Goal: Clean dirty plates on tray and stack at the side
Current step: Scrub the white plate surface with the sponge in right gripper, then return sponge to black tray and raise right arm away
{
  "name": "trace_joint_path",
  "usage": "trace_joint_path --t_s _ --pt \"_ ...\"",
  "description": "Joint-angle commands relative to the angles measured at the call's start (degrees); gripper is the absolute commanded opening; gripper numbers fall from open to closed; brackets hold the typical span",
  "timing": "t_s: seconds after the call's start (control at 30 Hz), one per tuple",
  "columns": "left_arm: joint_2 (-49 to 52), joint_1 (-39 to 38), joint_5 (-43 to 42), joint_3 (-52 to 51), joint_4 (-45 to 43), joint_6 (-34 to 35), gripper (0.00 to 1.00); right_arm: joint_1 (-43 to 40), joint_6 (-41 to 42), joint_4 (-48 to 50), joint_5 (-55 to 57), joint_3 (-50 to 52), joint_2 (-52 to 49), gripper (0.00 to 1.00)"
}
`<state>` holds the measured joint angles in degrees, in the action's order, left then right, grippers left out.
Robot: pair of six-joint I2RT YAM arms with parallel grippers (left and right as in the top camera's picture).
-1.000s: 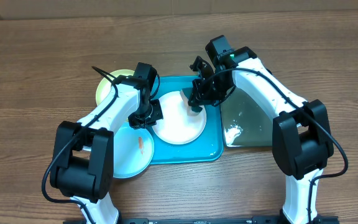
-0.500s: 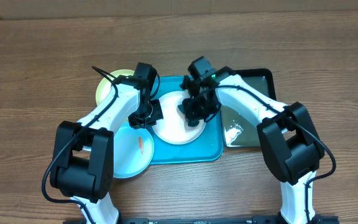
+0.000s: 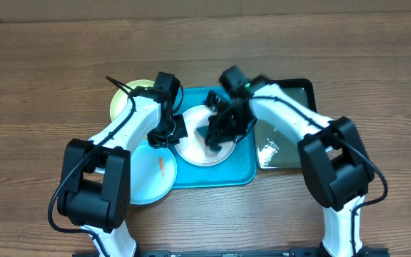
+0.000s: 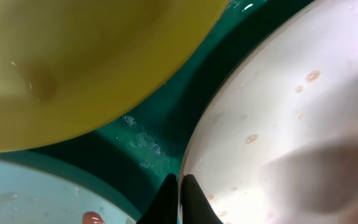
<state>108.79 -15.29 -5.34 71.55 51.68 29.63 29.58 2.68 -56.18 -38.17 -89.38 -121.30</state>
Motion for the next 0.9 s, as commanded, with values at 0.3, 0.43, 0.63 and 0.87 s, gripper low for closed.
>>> trace_joint_path --t_s 0.3,0.43,0.63,0.87 --pt "0.28 -0.11 -0.22 0.94 0.07 -1.14 0.04 -19.30 -3.56 -15.54 19.19 -6.36 9.42 0.04" --pt "0.28 -0.11 -0.24 0.94 0.02 -1.11 0.04 -21.79 -2.01 -16.57 26.16 -1.03 9.40 0.04" --pt "0.28 -0.11 -0.22 0.94 -0.35 -1.11 0.04 -21.66 0.55 -8.70 28.30 8.87 9.40 0.04" --pt "0.28 -0.11 -0.26 0.94 -0.57 -1.11 0.07 -22.32 0.52 -7.19 28.24 6.64 9.44 0.72"
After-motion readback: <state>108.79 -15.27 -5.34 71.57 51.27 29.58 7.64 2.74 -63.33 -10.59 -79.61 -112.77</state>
